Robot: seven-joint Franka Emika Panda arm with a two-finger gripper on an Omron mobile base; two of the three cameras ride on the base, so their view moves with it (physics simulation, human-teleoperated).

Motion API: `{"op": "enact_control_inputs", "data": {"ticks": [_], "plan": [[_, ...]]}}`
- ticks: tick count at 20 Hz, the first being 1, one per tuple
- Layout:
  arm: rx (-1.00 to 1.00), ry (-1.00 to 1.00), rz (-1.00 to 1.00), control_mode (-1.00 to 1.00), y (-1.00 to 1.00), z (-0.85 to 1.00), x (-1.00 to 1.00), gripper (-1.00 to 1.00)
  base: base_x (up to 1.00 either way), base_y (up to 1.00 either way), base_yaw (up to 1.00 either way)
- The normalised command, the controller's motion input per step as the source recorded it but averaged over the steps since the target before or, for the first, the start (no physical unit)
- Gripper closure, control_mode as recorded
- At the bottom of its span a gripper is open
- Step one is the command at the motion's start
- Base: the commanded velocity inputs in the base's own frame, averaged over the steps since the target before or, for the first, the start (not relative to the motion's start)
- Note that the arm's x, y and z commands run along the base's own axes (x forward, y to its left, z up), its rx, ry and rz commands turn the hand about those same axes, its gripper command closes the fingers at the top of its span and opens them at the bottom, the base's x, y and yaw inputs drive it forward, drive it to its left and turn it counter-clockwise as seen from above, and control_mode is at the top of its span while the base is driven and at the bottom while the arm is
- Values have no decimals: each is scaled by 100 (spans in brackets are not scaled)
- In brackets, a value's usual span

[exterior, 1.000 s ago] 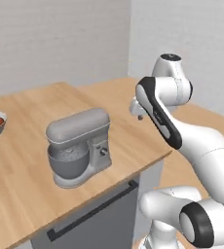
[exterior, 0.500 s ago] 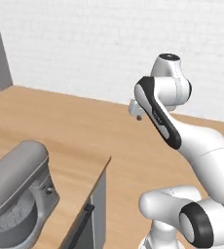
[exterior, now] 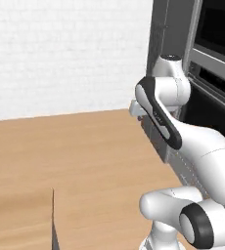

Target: Navigate to the electric kettle.

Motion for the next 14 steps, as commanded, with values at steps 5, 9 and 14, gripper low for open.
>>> {"op": "enact_control_inputs", "data": {"ticks": [5,9,14], "plan": [[0,0,0,100,0,0,0,-100,0,-1,-84],[0,0,0,100,0,0,0,-100,0,-5,-82],[0,0,0,100,0,0,0,-100,0,-14,-81]]}}
